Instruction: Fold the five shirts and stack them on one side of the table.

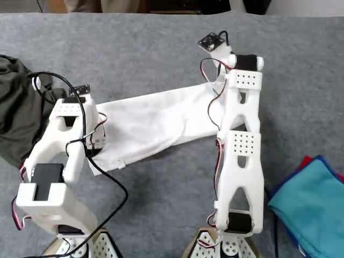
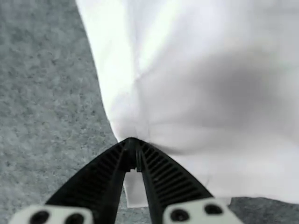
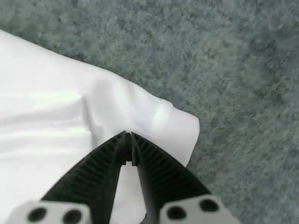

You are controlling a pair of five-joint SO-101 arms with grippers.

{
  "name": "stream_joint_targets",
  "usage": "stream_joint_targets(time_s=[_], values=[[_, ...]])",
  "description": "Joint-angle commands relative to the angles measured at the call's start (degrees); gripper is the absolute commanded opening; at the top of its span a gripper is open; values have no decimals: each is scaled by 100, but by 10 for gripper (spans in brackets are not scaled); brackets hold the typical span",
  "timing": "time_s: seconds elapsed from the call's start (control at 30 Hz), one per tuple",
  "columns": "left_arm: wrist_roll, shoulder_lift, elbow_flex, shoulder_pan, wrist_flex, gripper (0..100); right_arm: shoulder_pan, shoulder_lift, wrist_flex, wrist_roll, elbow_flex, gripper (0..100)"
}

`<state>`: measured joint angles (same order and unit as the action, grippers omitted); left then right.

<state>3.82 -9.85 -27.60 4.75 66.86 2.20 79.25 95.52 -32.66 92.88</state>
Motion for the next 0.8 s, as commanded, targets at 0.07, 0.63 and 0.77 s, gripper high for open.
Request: stream_joint_targets(time_s=[0.07,0.63,0.77], values=[[-229,31,-202,-88,0,20,198,-22,-202,-132,268,5],[-1204,541,-202,563,387,20,277,136,-404,-246,286,5],[-1284,813,-149,554,607,20,215,-303,-132,-211,286,5]])
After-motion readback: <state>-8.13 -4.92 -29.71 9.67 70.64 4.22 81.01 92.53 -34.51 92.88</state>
